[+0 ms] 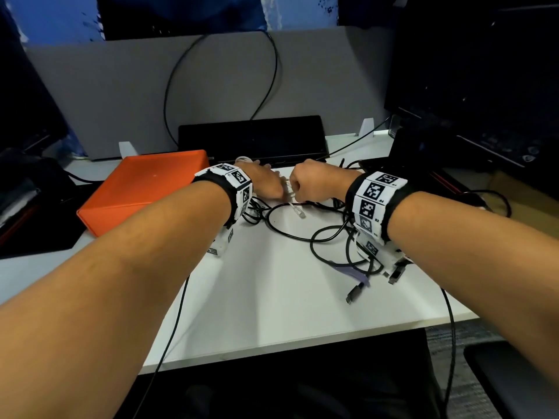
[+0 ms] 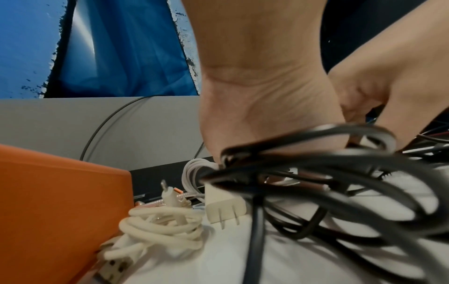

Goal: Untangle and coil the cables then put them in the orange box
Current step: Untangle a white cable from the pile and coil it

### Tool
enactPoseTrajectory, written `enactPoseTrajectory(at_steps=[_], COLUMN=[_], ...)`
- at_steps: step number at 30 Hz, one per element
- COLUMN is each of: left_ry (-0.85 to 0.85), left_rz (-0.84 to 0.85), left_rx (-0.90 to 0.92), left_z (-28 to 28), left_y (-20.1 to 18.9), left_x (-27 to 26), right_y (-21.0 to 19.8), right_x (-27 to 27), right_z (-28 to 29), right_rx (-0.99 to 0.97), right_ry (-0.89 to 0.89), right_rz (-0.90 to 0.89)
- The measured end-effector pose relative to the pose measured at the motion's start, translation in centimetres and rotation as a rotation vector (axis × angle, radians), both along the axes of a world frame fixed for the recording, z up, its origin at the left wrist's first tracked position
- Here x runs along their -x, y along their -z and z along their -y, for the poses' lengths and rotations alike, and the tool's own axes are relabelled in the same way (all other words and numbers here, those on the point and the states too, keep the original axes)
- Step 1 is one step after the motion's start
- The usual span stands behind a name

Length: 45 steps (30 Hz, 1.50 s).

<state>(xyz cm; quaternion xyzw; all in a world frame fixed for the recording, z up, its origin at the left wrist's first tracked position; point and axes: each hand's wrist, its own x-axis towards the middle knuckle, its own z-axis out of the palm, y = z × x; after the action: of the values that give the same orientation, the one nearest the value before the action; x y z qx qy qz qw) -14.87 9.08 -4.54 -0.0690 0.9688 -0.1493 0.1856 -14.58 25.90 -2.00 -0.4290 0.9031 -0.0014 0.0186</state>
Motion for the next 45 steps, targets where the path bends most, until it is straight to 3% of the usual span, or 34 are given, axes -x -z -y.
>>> enactPoseTrajectory(at_steps=[7, 13, 25, 27, 29, 32, 35, 37, 41, 43, 45], left_ry=[-0.007, 0.067, 0.15, 0.17, 0.22, 0.246, 0.26, 0.269, 0.296, 0.238, 0.169], left_rz=[-0.013, -0.072, -0.224, -0.296, -0.332, -0.122, 0.137, 0.172, 0.069, 0.035, 0.025], left_rx=[0.096, -0.07, -0.238, -0.202, -0.167, -0.294, -0.433, -0.41, -0.314, -0.367, -0.526], left_z=[0.5, 1.0, 1.1, 0.4, -1.0, -4.9, -10.0, -12.4, -14.1, -14.1, -13.6], left_y=[-0.1, -0.3, -4.0, -5.3, -6.4, -7.3, -6.3, -4.7, -2.2, -2.5, -3.8], left_x=[0.1, 0.1, -1.9, -3.0, -4.4, -7.2, -9.7, -10.5, -9.4, -8.7, -8.1], right_y=[0.7, 0.4, -5.8, -7.3, -8.3, -7.3, -4.9, -3.3, -1.9, -3.0, -5.3], right_x=[0.4, 1.0, 1.4, 0.5, -0.8, -2.8, -4.1, -4.1, -3.3, -2.9, -2.4], right_z=[-0.5, 0.3, -2.5, -3.8, -5.4, -7.6, -8.9, -9.3, -9.7, -10.0, -10.4], right_rx=[-0.017, -0.096, 0.032, -0.008, -0.178, -0.534, -0.654, -0.589, -0.476, -0.414, -0.234], right_ry=[0.034, 0.0, 0.025, 0.019, 0.066, 0.169, 0.181, 0.183, 0.099, 0.081, 0.094], right_rz=[0.035, -0.027, -0.032, -0.056, 0.054, 0.39, 0.423, 0.406, 0.266, 0.241, 0.23])
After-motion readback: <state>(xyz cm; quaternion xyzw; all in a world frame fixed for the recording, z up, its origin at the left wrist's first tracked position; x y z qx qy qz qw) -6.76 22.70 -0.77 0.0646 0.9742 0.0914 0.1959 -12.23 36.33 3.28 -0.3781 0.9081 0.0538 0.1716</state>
